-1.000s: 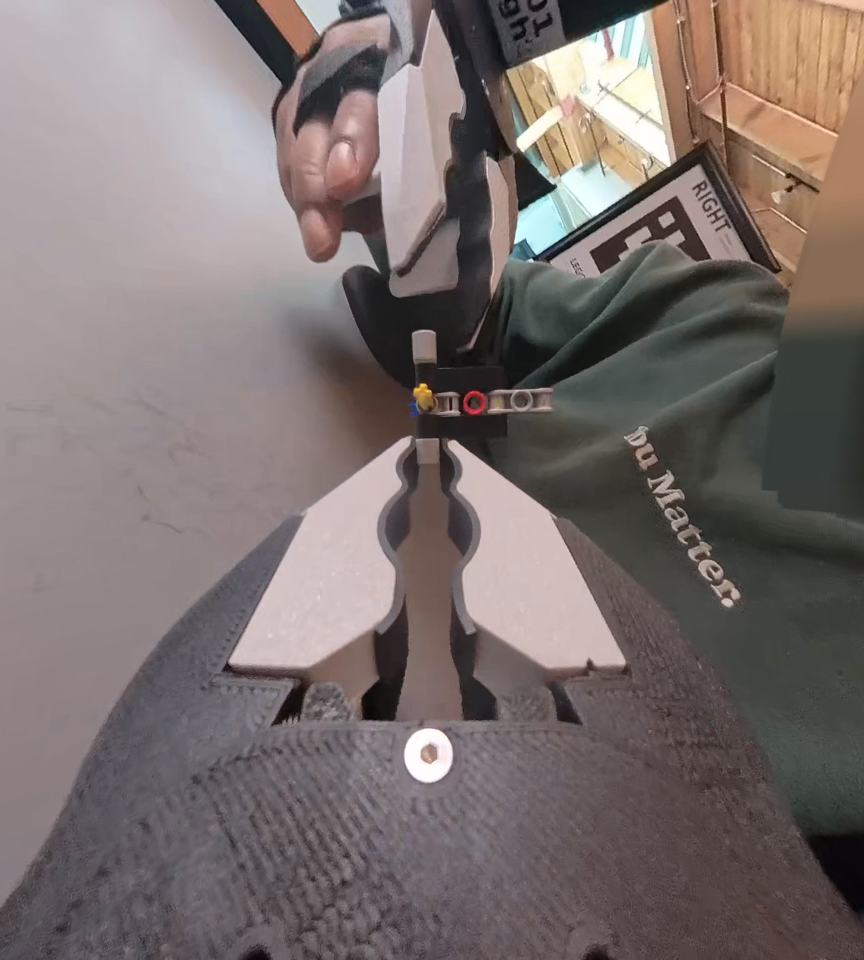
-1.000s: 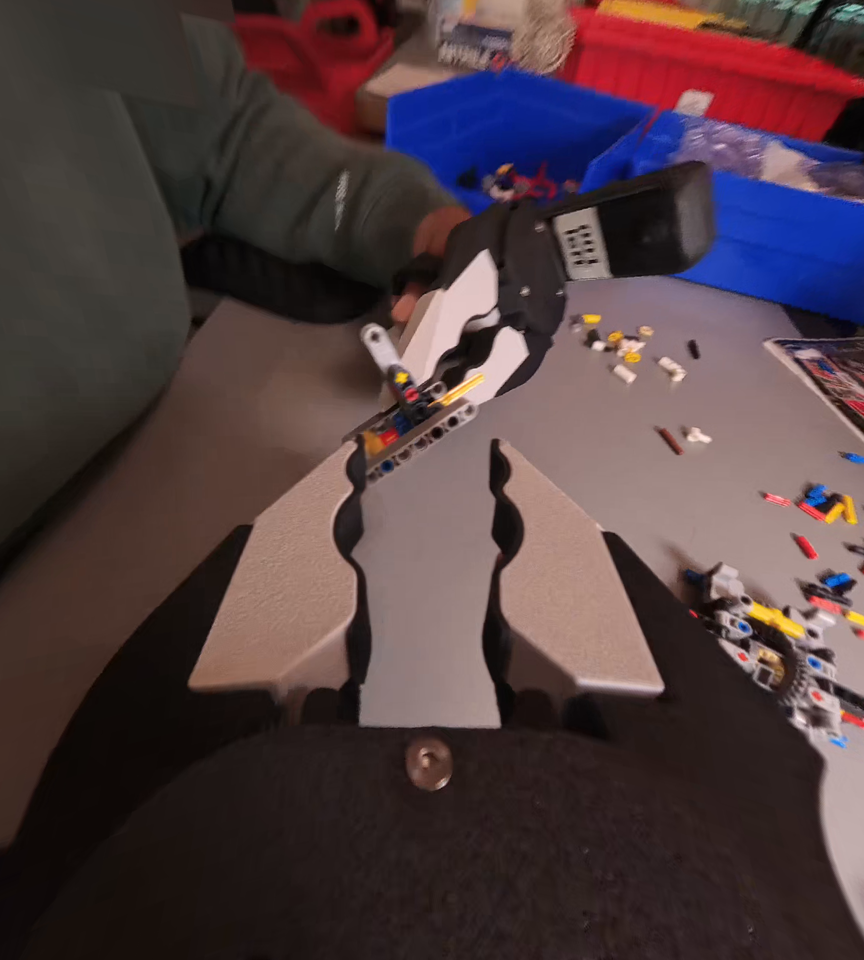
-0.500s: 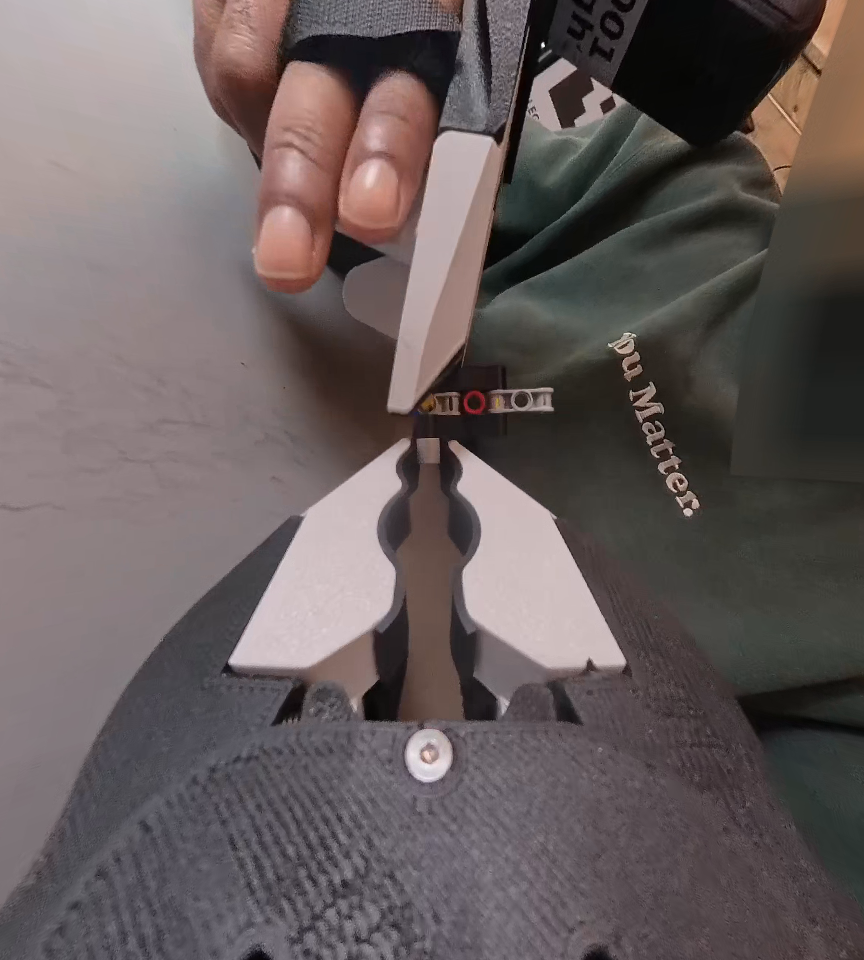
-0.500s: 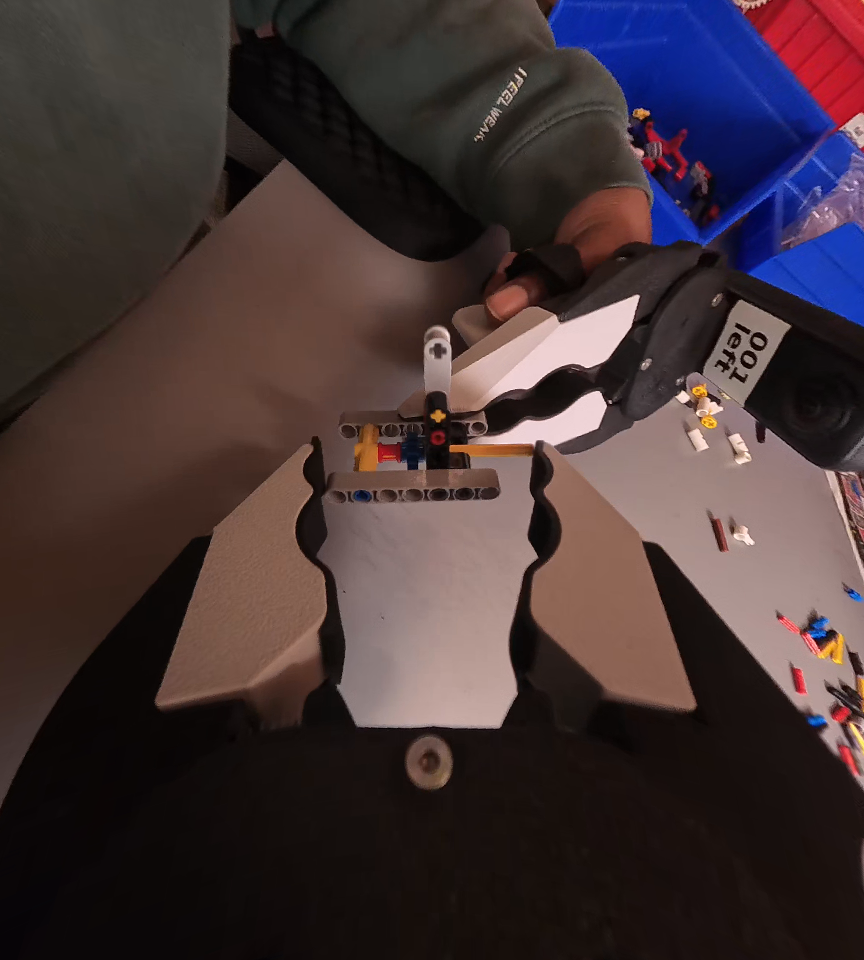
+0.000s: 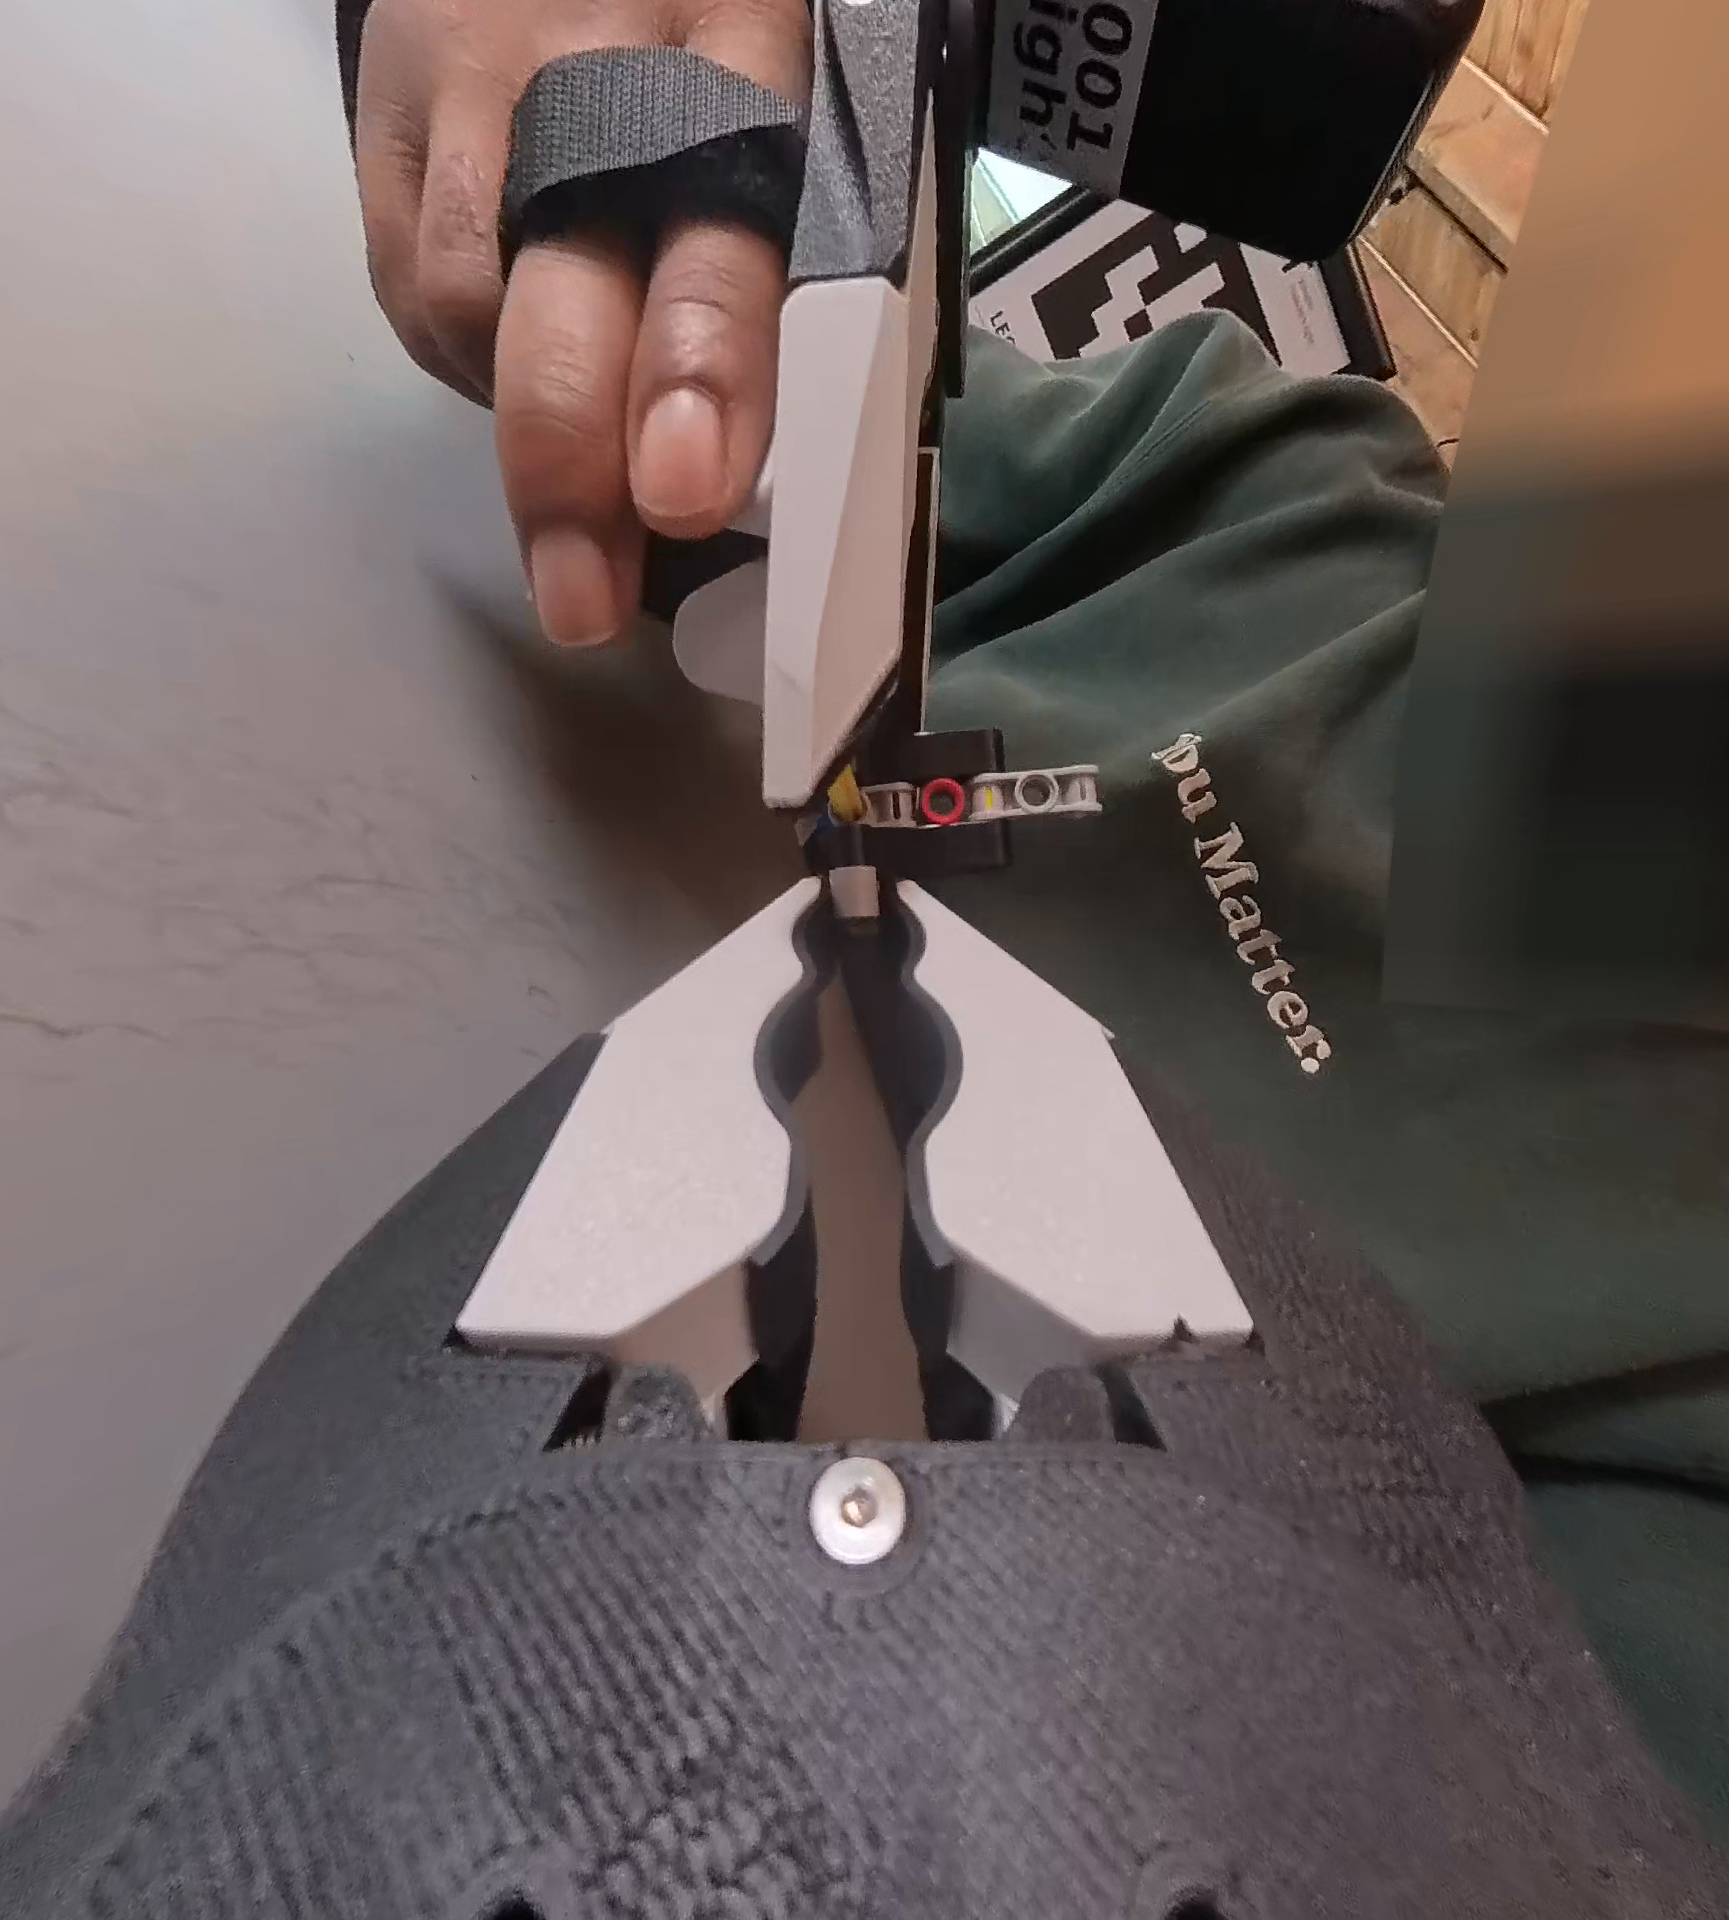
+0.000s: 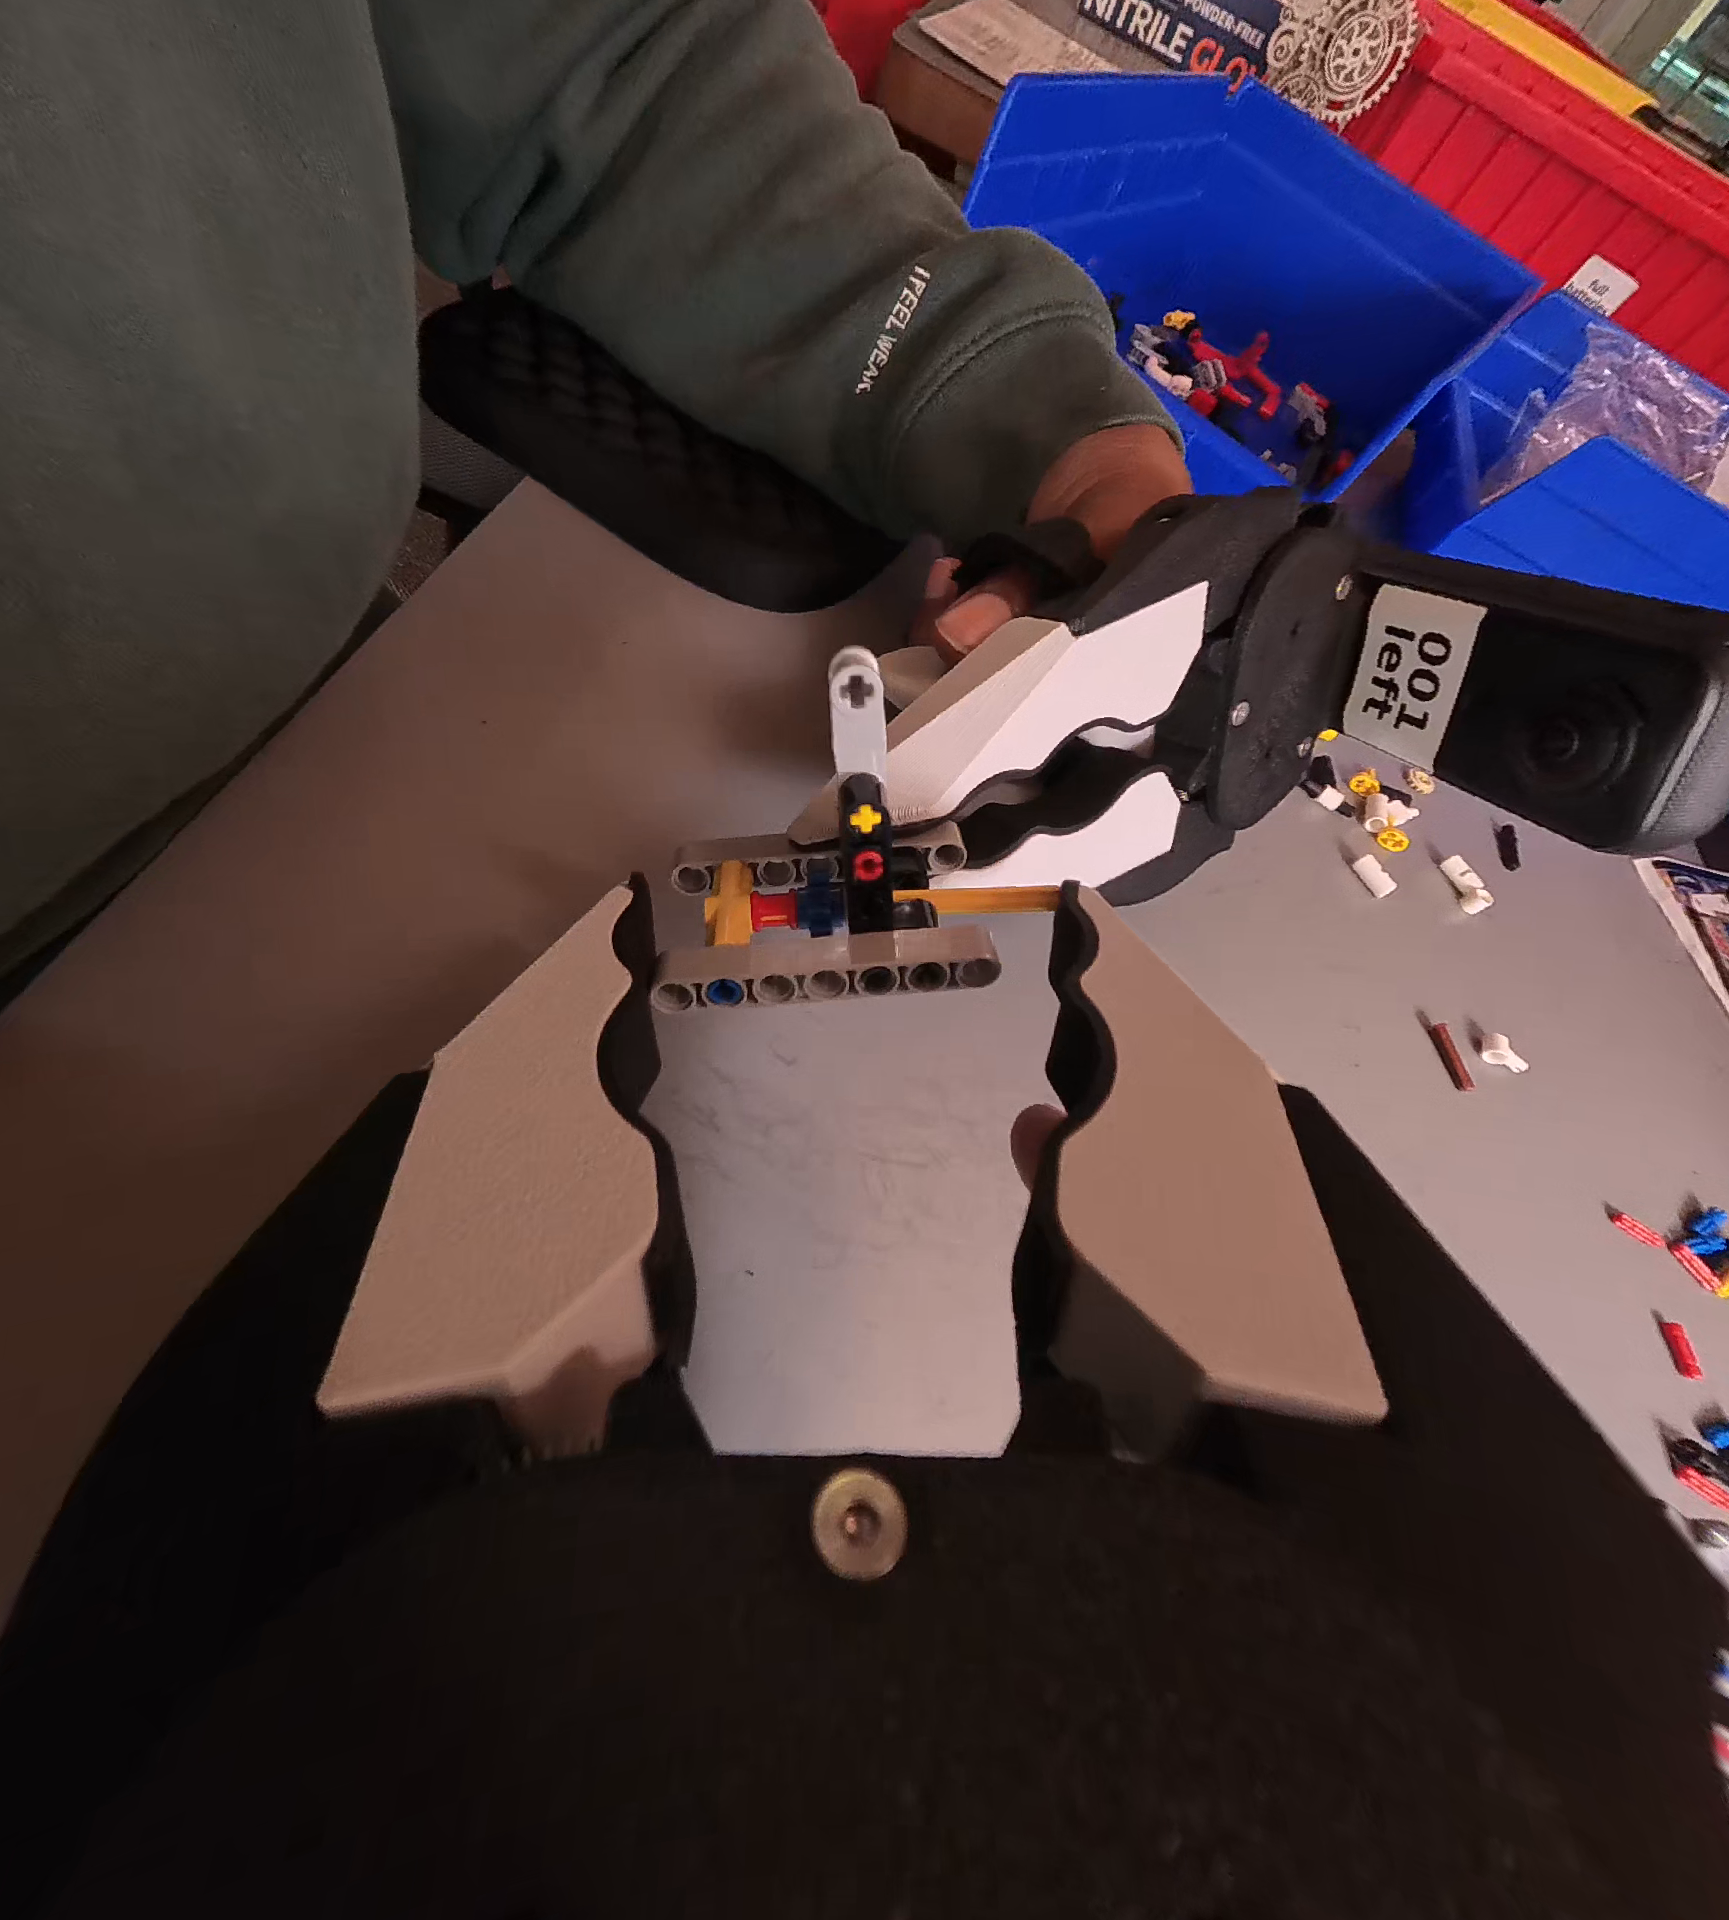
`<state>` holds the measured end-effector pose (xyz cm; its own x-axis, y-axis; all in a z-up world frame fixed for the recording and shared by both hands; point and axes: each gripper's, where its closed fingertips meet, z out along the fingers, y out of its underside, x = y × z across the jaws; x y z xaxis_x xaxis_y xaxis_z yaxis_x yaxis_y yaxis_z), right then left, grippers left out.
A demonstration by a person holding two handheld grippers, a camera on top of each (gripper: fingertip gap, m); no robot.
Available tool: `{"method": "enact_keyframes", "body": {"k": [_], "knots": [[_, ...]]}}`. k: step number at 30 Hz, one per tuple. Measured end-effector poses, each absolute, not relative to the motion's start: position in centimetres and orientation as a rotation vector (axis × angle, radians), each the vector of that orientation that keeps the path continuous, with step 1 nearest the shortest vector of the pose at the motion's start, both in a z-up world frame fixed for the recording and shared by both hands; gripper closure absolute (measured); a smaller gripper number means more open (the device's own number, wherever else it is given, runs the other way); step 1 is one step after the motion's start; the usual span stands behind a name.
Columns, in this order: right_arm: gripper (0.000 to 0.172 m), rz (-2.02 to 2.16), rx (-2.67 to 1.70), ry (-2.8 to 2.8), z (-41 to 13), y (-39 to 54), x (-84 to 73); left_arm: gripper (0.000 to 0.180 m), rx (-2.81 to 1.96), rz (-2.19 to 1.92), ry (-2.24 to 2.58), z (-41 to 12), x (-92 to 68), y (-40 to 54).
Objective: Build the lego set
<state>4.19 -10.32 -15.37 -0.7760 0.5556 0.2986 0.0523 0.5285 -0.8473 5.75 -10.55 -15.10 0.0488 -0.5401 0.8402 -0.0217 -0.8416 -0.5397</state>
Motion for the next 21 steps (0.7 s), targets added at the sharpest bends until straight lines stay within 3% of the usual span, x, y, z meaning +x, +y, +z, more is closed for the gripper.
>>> {"method": "enact_keyframes", "body": {"k": [21], "knots": [[0.097, 1.288, -0.491, -2.256, -15.32, -10.93, 4.79, 0.175, -1.961, -1.889, 0.585, -15.0, 6.38, -11.16]]}}
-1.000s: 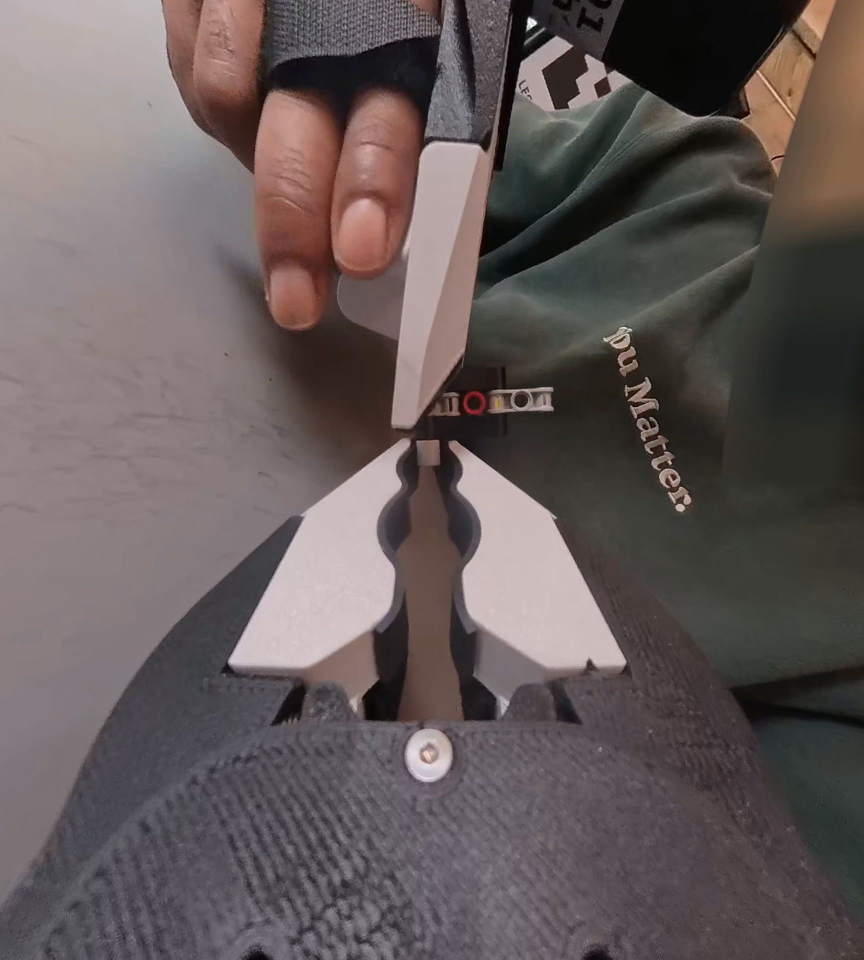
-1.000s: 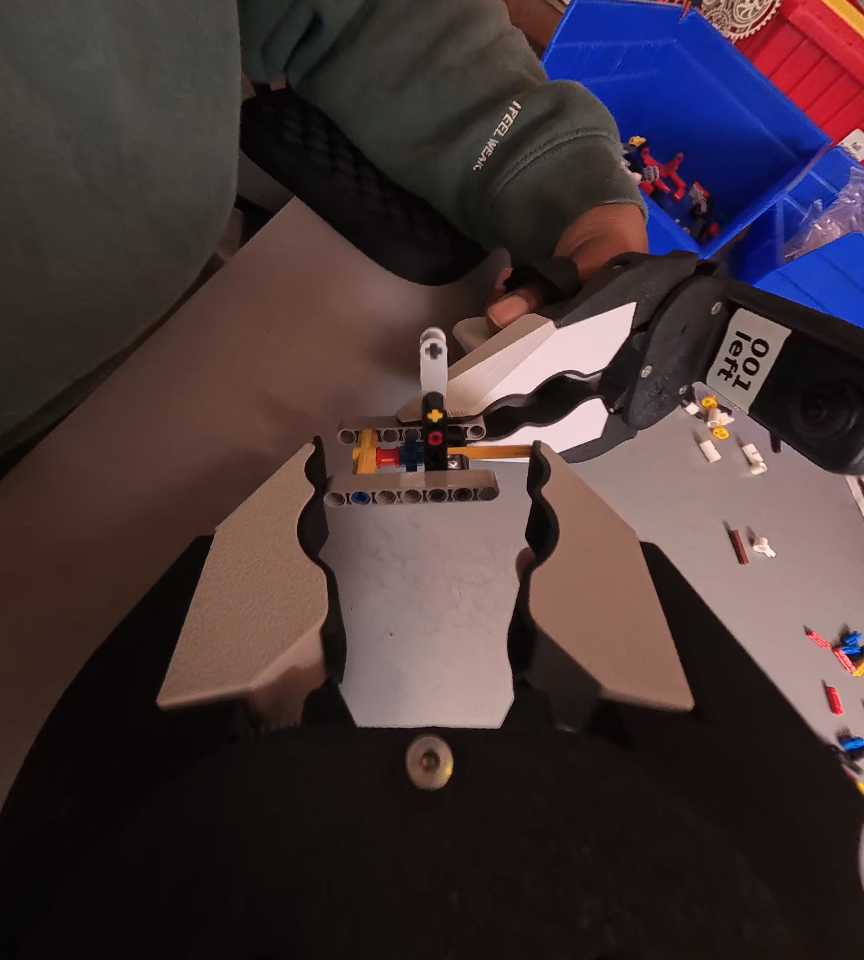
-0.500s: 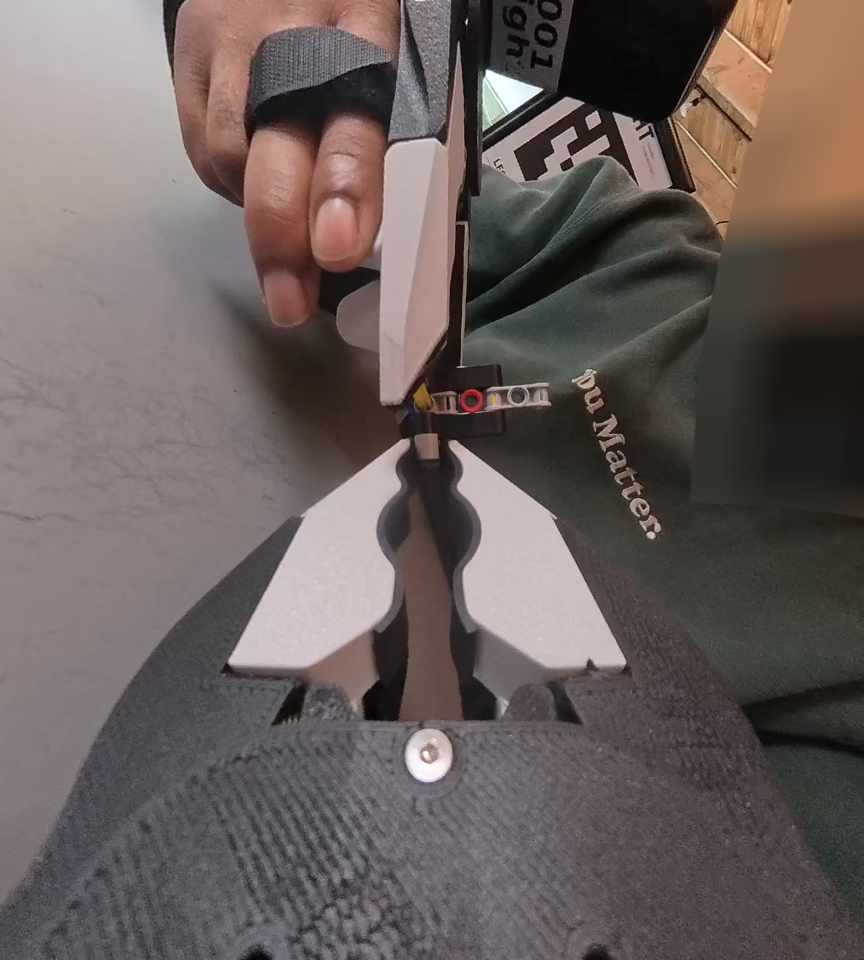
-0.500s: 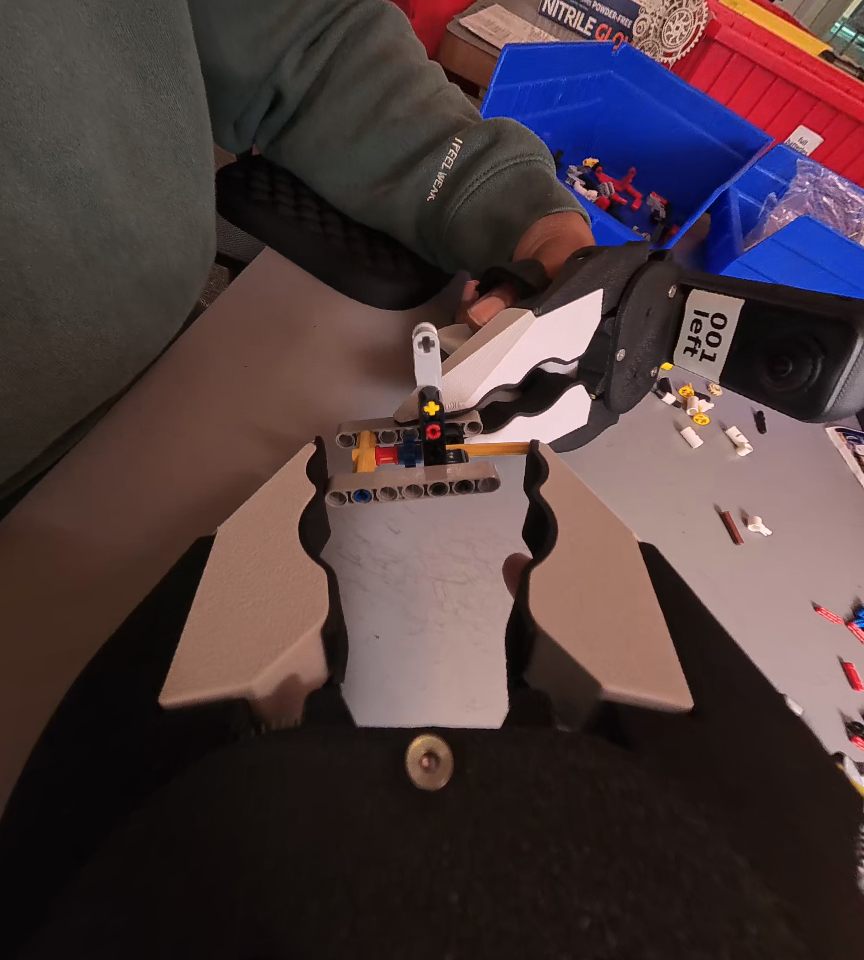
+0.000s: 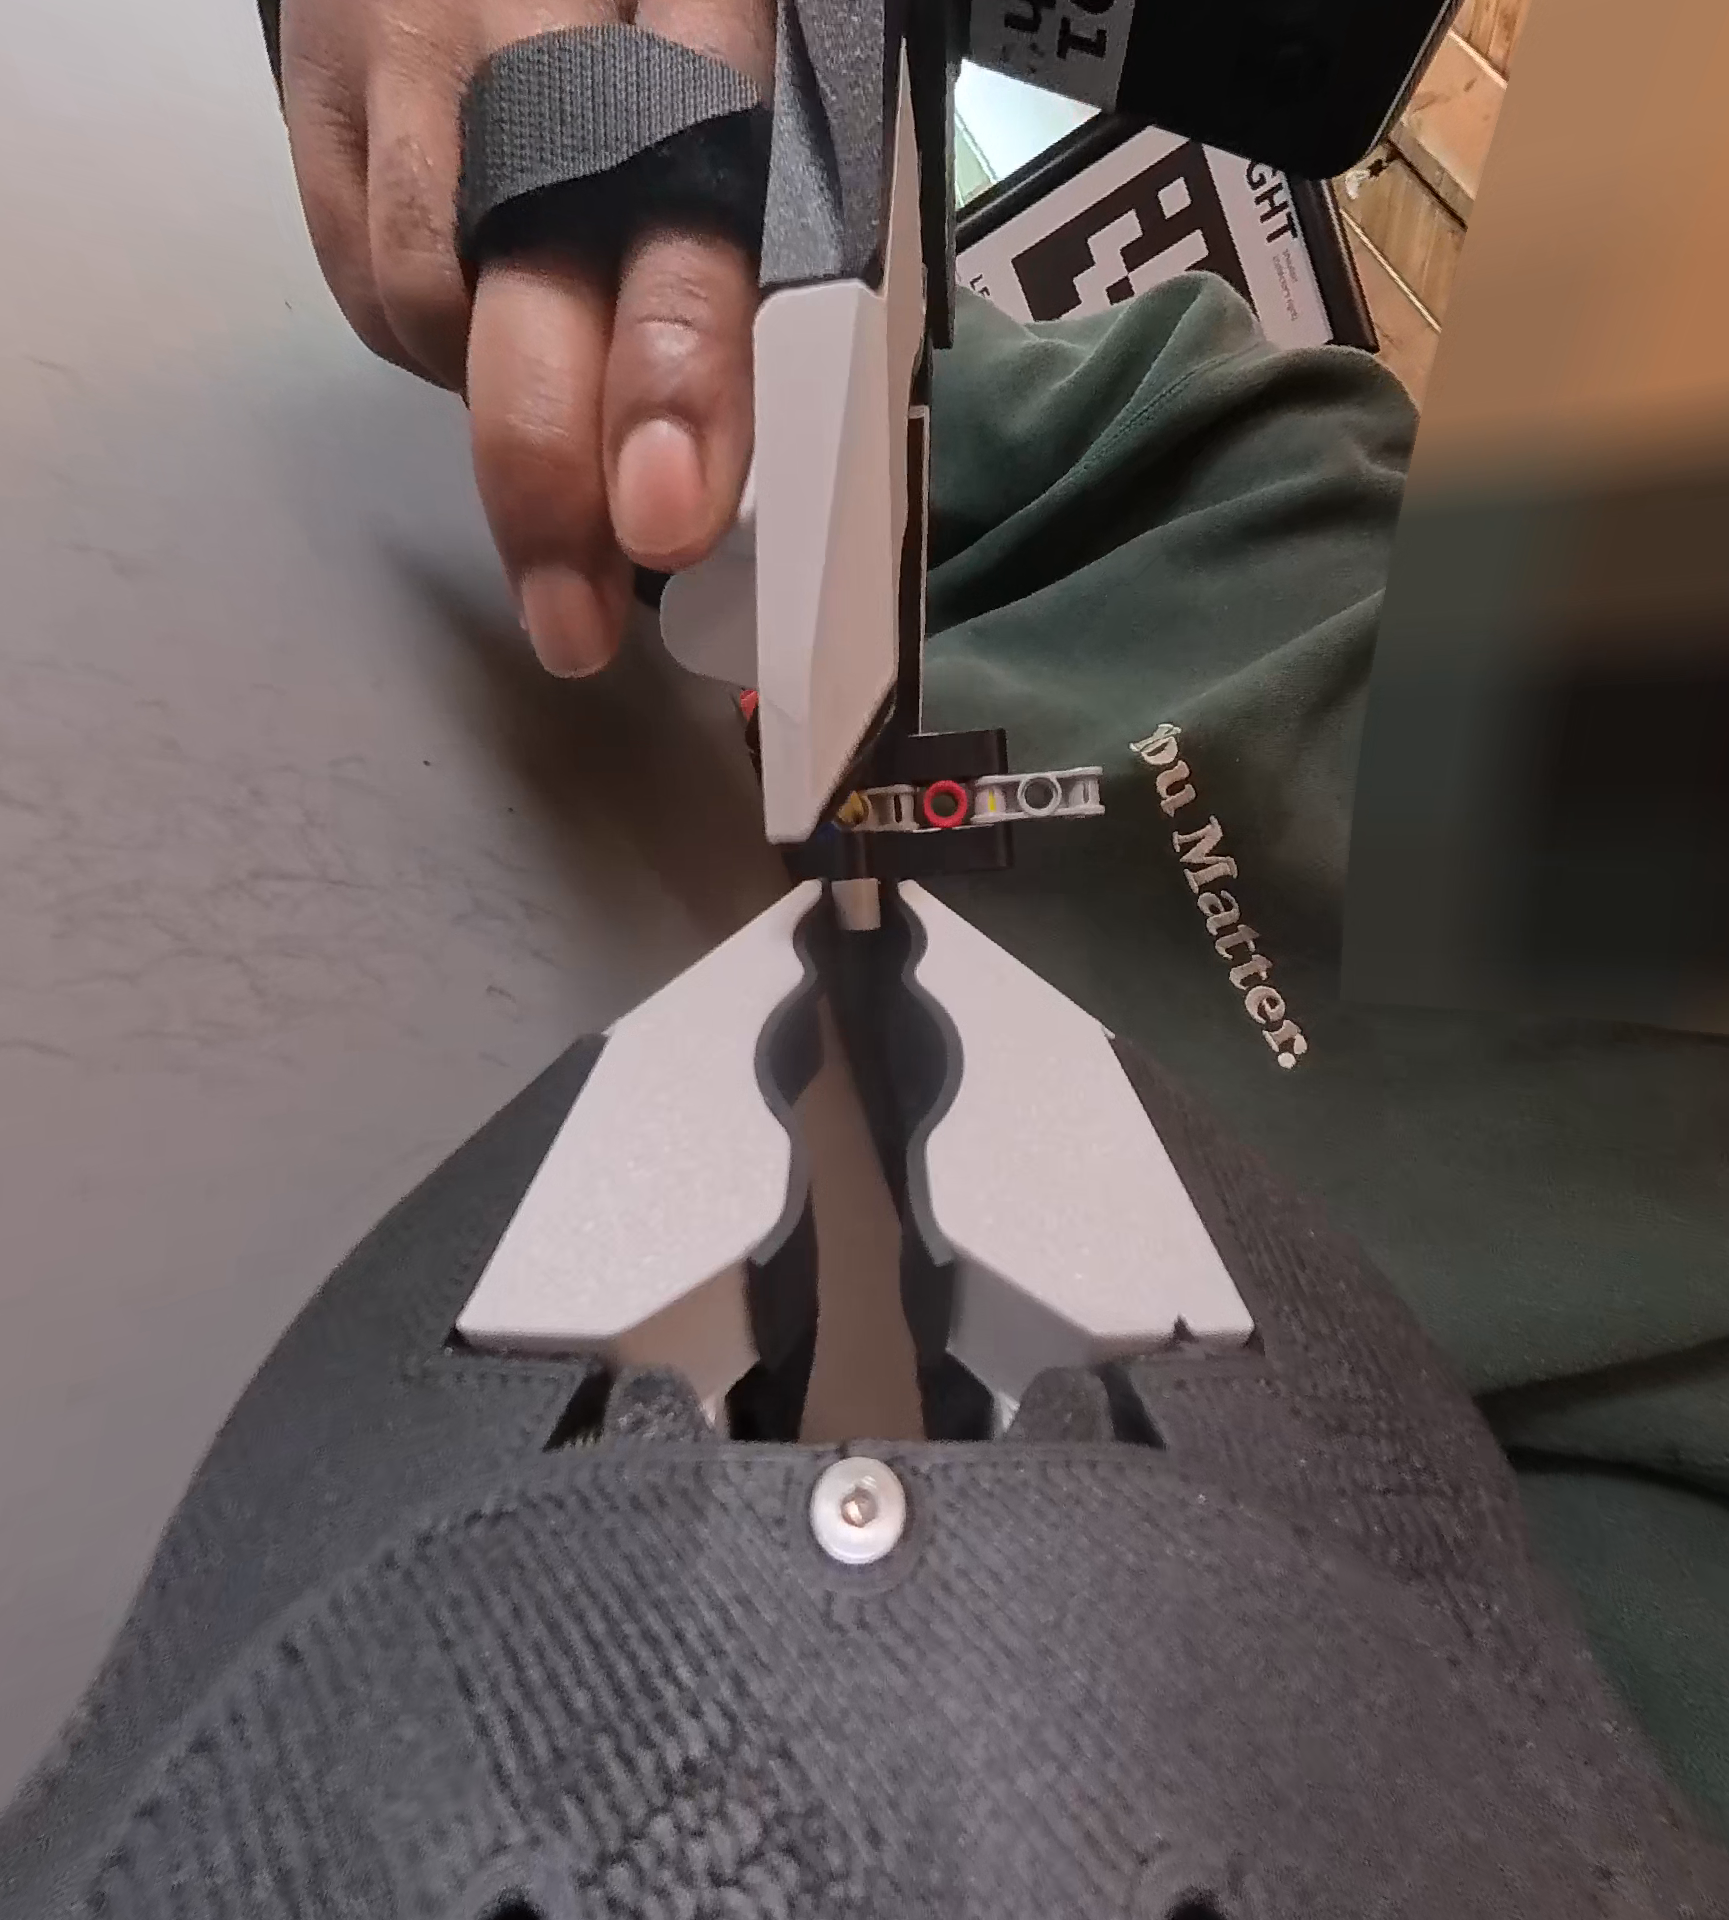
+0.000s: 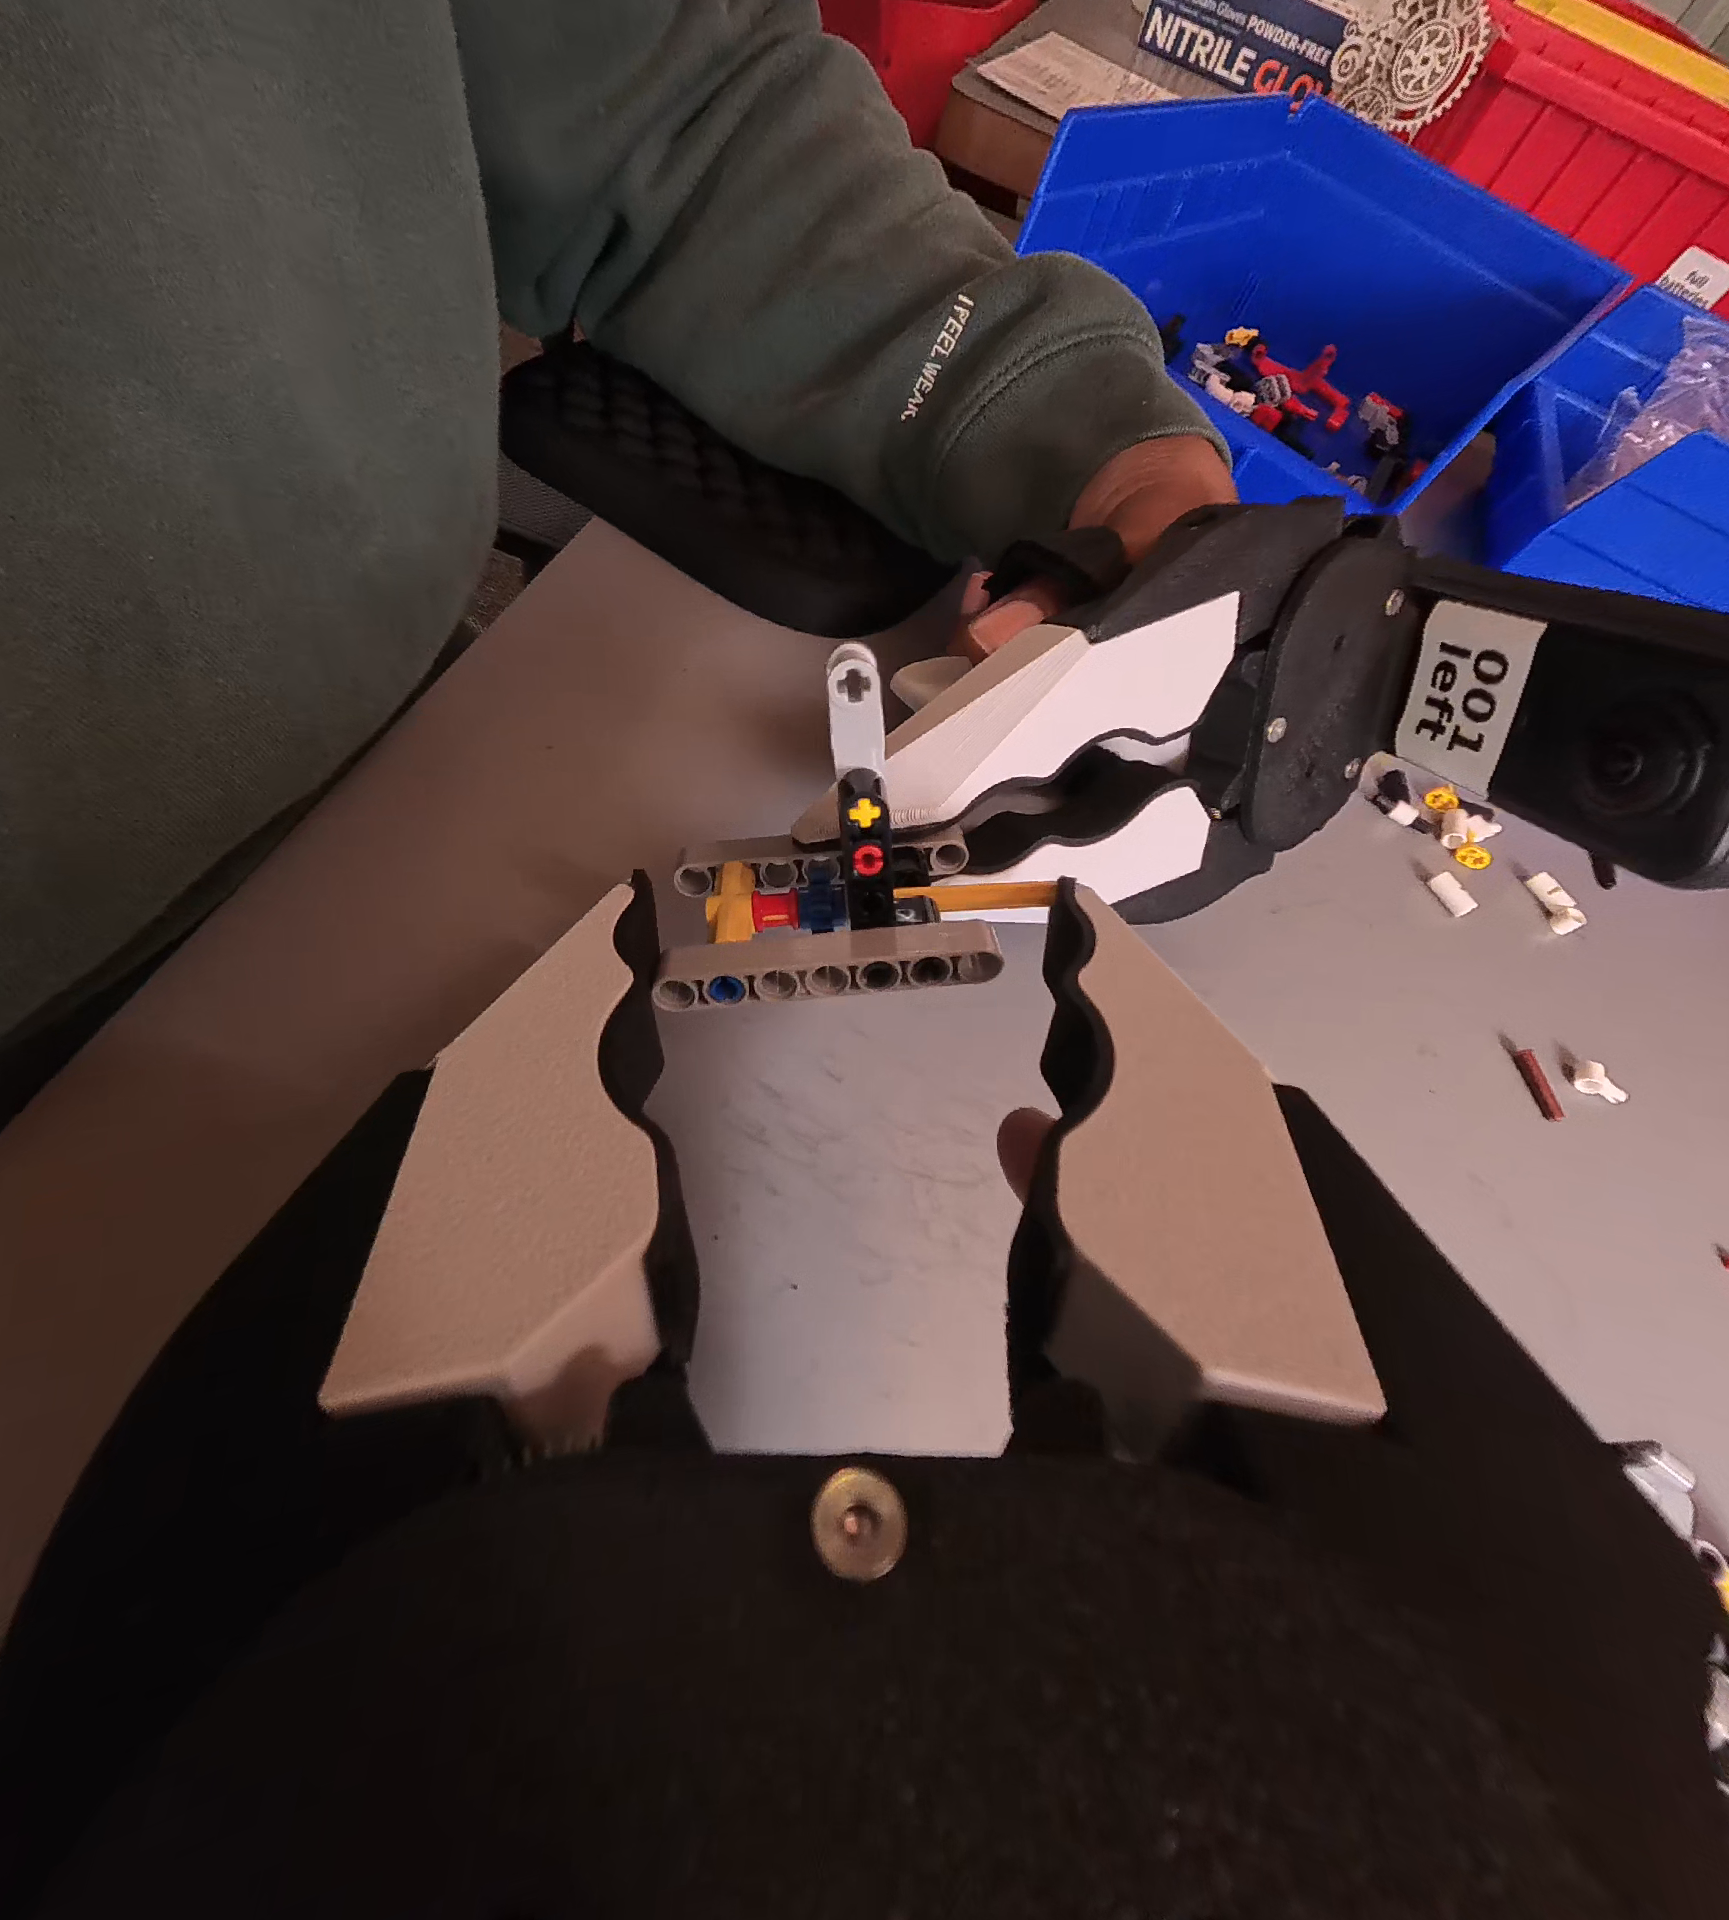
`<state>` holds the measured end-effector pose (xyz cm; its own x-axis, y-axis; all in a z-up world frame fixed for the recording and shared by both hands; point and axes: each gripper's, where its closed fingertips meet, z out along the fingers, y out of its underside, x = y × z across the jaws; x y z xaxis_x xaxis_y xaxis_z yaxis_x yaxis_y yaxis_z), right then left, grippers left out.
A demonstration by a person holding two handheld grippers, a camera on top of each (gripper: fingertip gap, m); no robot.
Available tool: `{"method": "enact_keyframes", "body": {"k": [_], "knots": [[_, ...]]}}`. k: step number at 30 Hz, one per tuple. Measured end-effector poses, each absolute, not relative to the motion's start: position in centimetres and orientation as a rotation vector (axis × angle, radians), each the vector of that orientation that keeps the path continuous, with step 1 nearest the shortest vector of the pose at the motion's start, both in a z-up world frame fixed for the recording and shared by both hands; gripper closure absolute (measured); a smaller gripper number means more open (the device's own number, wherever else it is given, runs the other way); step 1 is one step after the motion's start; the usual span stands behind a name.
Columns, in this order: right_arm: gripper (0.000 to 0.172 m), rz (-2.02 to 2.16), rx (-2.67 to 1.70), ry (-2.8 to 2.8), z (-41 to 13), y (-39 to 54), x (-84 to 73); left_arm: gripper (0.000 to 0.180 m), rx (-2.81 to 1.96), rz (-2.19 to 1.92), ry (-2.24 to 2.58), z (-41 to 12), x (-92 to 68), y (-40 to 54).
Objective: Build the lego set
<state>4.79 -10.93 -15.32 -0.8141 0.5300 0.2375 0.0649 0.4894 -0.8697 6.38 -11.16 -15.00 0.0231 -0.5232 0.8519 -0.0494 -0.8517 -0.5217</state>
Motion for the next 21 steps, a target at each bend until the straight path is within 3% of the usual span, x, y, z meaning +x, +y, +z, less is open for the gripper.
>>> {"method": "enact_keyframes", "body": {"k": [21], "knots": [[0.099, 1.295, -0.497, -2.29, -15.59, -11.02, 4.99, 0.175, -1.964, -1.912, 0.599, -15.22, 6.67, -11.37]]}}
